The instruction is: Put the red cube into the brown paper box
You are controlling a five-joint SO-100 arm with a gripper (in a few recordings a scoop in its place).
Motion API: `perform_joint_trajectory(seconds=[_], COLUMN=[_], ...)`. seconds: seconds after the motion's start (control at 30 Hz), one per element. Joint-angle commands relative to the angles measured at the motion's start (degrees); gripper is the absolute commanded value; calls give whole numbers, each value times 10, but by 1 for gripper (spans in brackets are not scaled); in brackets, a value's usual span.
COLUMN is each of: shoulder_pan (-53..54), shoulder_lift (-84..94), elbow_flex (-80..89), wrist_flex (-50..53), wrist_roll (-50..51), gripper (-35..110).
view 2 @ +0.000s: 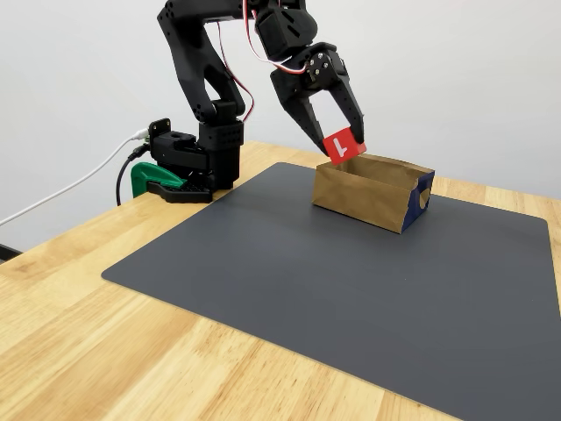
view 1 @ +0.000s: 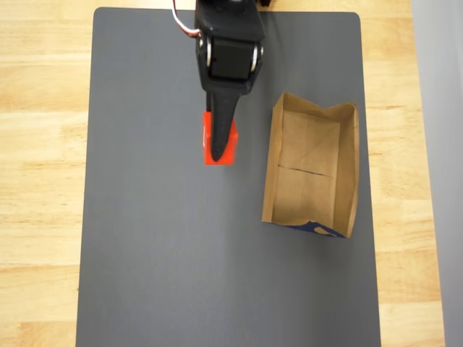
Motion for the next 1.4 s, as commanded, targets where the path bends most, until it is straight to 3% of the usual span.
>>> perform_joint_trajectory(seconds=[0.0,0.53,0.83,1.13,1.37], shoulder_pan=[-51,-287,-267,-261,-257], shoulder_lift=[32,2,-39,-39,-20], elbow_flex=[19,94,134,134,134], wrist_flex=[-10,-101,-149,-144,-140], wrist_roll=[-37,56,83,92,86], gripper=[0,0,1,30,36])
